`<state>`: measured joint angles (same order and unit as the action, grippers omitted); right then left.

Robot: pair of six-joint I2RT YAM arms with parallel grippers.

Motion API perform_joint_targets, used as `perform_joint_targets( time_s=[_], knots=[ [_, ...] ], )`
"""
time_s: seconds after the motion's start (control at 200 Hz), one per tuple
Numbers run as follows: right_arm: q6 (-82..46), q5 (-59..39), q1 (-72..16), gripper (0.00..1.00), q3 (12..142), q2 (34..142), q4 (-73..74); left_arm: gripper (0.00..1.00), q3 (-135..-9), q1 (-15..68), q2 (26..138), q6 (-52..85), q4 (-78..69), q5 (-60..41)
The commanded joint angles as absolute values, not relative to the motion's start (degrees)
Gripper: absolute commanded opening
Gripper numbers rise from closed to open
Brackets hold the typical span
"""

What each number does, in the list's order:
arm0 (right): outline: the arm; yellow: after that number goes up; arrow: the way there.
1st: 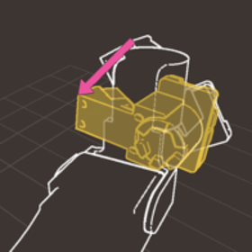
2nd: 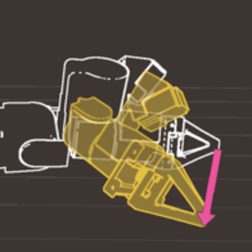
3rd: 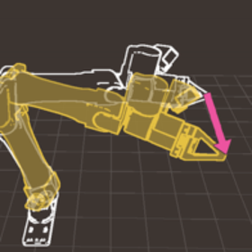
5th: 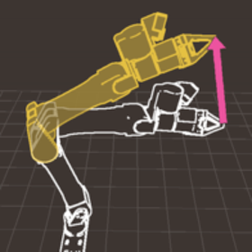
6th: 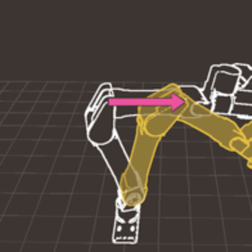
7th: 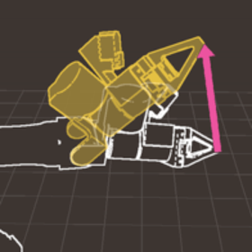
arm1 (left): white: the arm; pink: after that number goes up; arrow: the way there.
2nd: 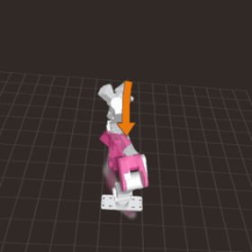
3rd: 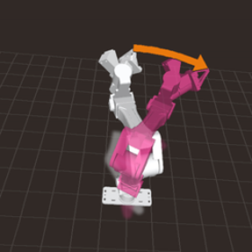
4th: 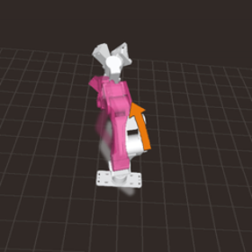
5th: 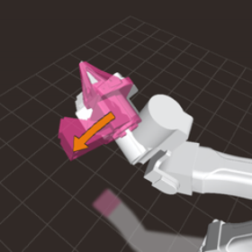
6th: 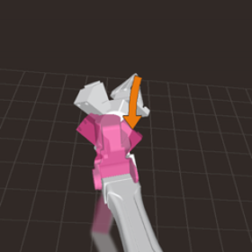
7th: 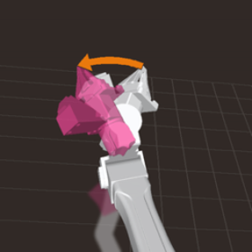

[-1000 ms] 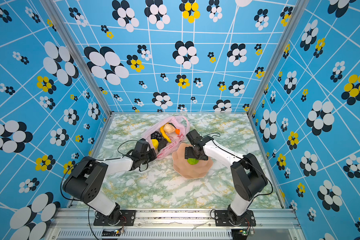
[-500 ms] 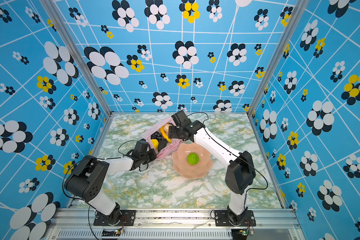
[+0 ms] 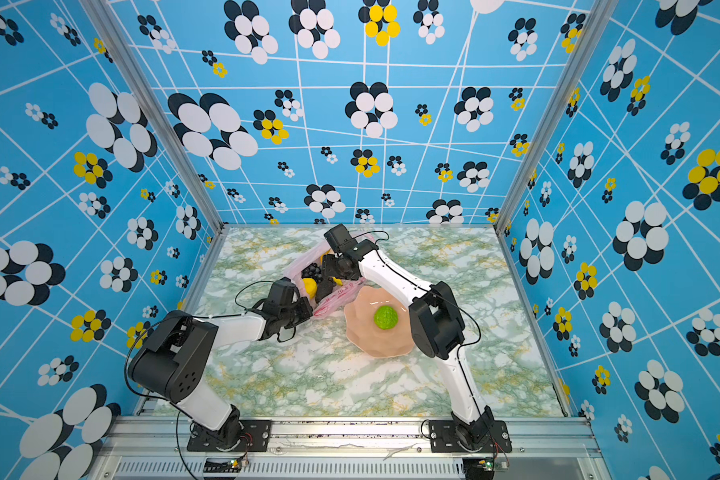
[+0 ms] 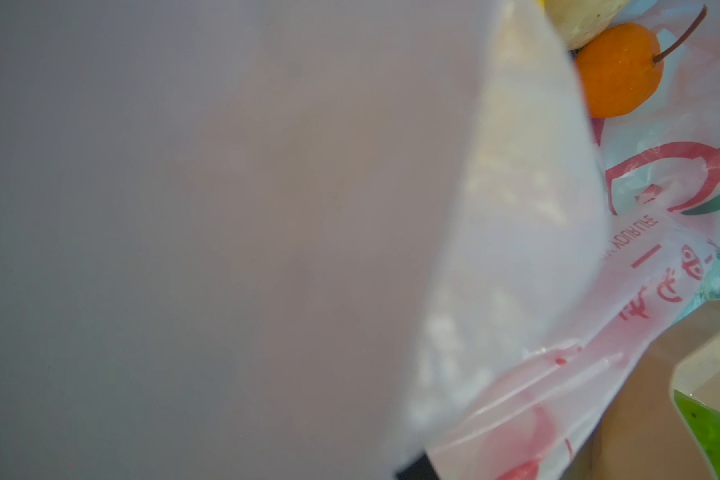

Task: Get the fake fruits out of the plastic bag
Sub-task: 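Open the right gripper to drop the green fruit and reach into the bag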

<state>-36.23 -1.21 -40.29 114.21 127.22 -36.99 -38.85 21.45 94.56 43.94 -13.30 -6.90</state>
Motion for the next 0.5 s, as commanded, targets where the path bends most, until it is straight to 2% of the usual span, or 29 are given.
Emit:
perform_joint_targets(
  time_s=[0.0, 0.495],
  knots=[
    [-38.4, -3.1, -41.2, 0.69, 116.2, 129.9, -37.5, 0.08, -39.0, 20.8, 95.0, 44.2, -12.3, -7.2],
    [-40.1, -3.4, -42.6, 0.61, 120.3, 137.5, -38.2, 0.08, -38.8, 20.6, 95.1, 44.4, -12.6, -7.5]
  ],
)
